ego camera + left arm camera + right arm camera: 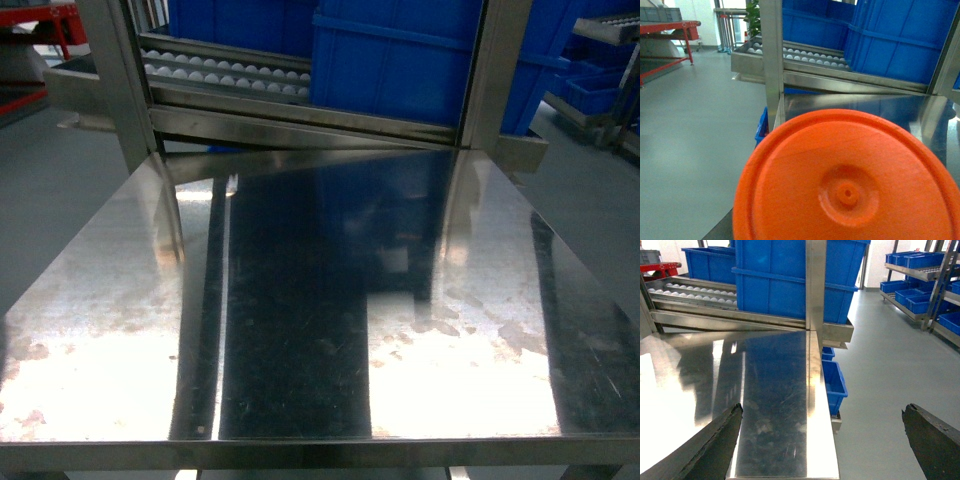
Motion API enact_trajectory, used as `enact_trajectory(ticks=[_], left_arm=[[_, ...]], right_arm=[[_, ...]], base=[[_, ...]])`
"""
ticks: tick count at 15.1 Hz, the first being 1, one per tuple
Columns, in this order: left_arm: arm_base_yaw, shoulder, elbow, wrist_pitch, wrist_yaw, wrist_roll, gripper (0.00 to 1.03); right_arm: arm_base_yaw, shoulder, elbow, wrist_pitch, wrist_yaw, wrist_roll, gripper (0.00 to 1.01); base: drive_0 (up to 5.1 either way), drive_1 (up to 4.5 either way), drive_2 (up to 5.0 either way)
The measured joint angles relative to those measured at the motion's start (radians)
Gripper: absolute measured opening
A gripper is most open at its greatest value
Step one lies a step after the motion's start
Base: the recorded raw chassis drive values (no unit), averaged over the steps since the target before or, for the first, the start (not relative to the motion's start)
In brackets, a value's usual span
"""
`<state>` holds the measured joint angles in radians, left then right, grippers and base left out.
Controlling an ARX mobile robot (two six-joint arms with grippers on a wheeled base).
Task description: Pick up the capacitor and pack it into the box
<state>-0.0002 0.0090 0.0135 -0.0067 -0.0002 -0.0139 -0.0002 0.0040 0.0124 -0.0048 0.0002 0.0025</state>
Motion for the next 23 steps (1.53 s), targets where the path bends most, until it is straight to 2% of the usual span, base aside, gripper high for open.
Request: enact_trajectory(ticks=[23], left_arm=[[0.000,0.000,0.000,0.000,-0.001,0.001,0.43]], right_arm=[[0.000,0.000,0.000,-0.001,-0.001,0.000,0.98]], base=[[0.0,0.00,0.0]])
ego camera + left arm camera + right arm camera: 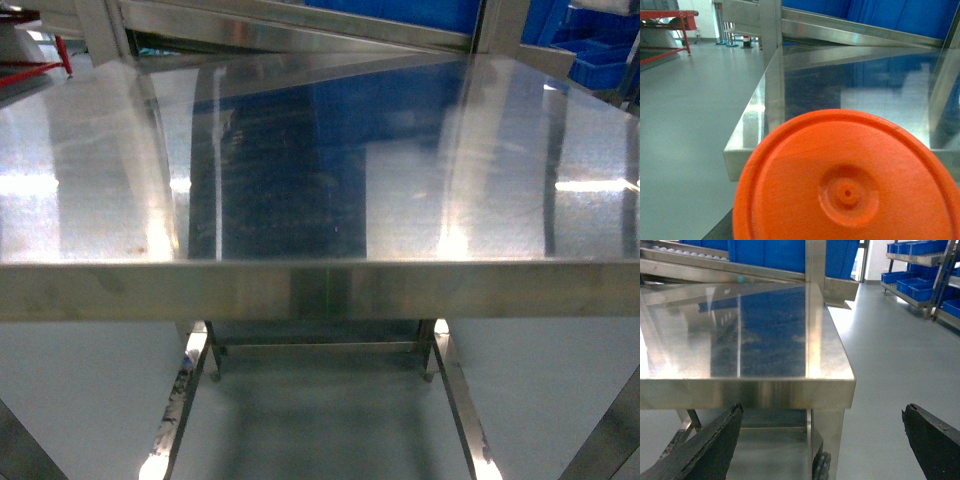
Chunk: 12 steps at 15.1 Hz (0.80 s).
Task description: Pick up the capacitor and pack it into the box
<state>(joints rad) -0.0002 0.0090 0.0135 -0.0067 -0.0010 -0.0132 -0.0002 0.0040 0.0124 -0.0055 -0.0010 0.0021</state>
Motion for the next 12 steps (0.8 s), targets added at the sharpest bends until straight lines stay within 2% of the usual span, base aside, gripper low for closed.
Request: enact_trajectory(ticks=[12], left_arm=[[0.000,0.000,0.000,-0.001,0.002,0.003,0.43]], right_arm=[[0.000,0.000,0.000,0.000,0.002,0.001,0.98]], base=[[0.0,0.00,0.0]])
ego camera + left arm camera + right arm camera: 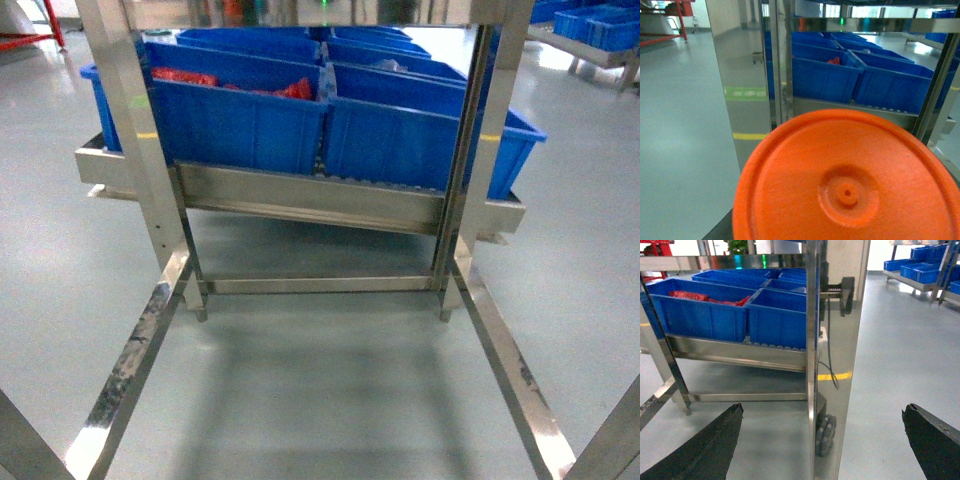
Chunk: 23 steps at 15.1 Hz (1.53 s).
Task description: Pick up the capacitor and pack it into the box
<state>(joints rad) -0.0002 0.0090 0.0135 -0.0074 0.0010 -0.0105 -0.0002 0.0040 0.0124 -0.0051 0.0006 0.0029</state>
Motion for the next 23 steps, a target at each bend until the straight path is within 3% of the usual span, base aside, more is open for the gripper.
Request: enact_trajectory(ticks=[12,23], left_arm=[[0.000,0.000,0.000,0.000,-0.002,0.000,0.43],[0.000,0.000,0.000,0.001,-0.002,0.000,0.43]], right_arm=[[0.000,0.000,0.000,0.000,0.000,0.000,0.98],[0.000,0.000,0.000,0.002,0.000,0.000,0.98]], base=[[0.0,0.00,0.0],[-4.9,2.54,2.5]])
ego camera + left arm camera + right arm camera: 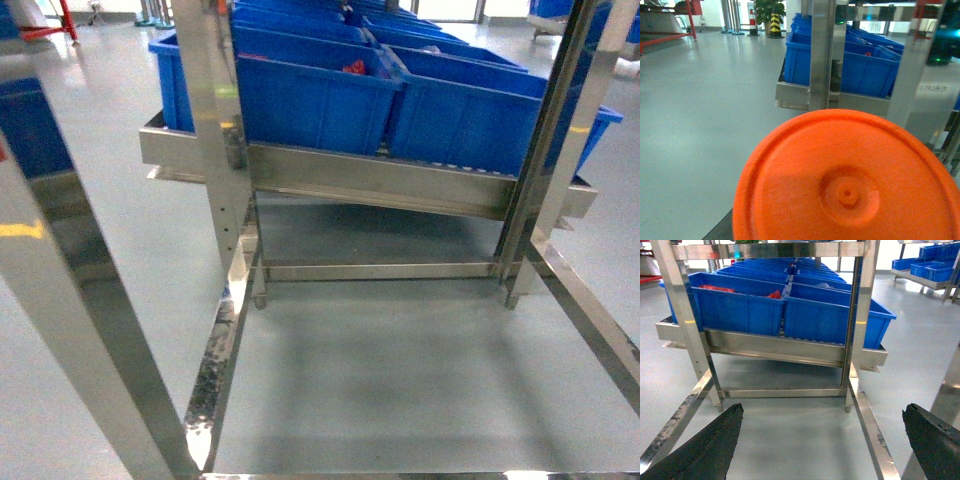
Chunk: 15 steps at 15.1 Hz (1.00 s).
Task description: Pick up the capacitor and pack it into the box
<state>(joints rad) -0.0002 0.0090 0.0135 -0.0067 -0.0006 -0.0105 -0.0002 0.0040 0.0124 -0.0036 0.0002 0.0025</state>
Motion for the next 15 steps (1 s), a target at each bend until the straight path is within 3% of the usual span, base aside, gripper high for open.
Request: enact_trajectory(ticks=[15], left_arm=[[0.000,0.000,0.000,0.001,0.000,0.000,0.43]], right_arm=[[0.000,0.000,0.000,-0.002,0.000,0.000,0.98]], base=[[-5.0,2.44,2.4]])
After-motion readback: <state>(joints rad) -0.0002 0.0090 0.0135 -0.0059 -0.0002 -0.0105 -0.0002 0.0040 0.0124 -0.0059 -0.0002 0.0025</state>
